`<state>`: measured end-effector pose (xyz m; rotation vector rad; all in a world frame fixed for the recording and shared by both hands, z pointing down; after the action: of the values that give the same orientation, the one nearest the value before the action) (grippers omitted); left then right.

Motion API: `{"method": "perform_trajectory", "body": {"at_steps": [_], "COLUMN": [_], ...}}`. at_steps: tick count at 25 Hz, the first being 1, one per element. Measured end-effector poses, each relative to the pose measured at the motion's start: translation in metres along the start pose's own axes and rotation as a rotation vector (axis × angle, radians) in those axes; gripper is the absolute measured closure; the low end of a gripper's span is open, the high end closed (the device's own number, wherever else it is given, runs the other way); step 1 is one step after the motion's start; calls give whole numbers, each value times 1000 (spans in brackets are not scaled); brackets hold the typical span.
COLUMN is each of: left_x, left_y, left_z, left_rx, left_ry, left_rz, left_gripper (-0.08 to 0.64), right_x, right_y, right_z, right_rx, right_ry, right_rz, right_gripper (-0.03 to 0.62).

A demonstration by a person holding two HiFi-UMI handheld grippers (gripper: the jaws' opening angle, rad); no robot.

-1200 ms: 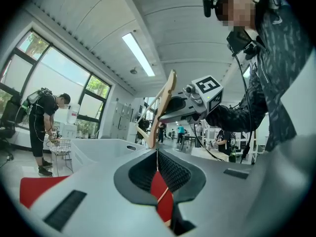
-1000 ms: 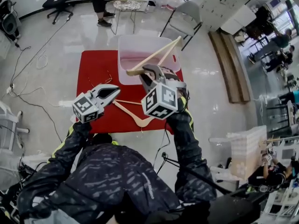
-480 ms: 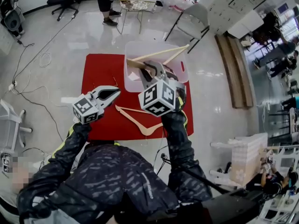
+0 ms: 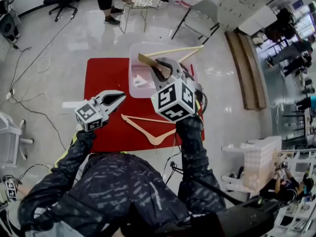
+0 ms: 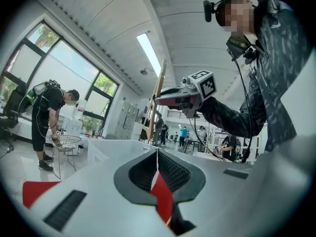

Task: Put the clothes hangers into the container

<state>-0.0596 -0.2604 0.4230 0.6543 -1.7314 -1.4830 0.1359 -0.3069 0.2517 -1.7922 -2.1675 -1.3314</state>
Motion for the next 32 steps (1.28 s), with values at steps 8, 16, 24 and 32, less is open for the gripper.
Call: {"method": "perform_trajectory", "body": {"at_steps": [8, 16, 24, 32], "left_x": [9, 19, 22, 19], "left_y": [3, 8, 16, 20], "left_z": [-6, -10, -11, -10], "left_rx": [-5, 33, 63, 87], "left_ry": [-13, -13, -1, 16], "left_rz": [1, -20, -29, -36], "left_gripper": [548, 548, 548, 548], "right_x": [-5, 12, 16, 21], "right_y": [9, 47, 71, 86], "right_z": [-25, -78, -94, -108], "right_rx": [-36, -69, -49, 39], "right_ry": [-4, -94, -78, -77], "right_rz": [-59, -209, -270, -303], "right_gripper": [502, 502, 500, 482]}}
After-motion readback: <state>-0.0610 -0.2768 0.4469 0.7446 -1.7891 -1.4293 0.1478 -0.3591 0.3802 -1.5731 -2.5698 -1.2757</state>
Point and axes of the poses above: the fingertips, and each gripper's own axes: z backward along the fingers, x to its left, y out of its underside, the point moved 10 cm from there along z, backward along the fingers, and after that the axes turned 11 degrees about -y, right-handed, at the moved point
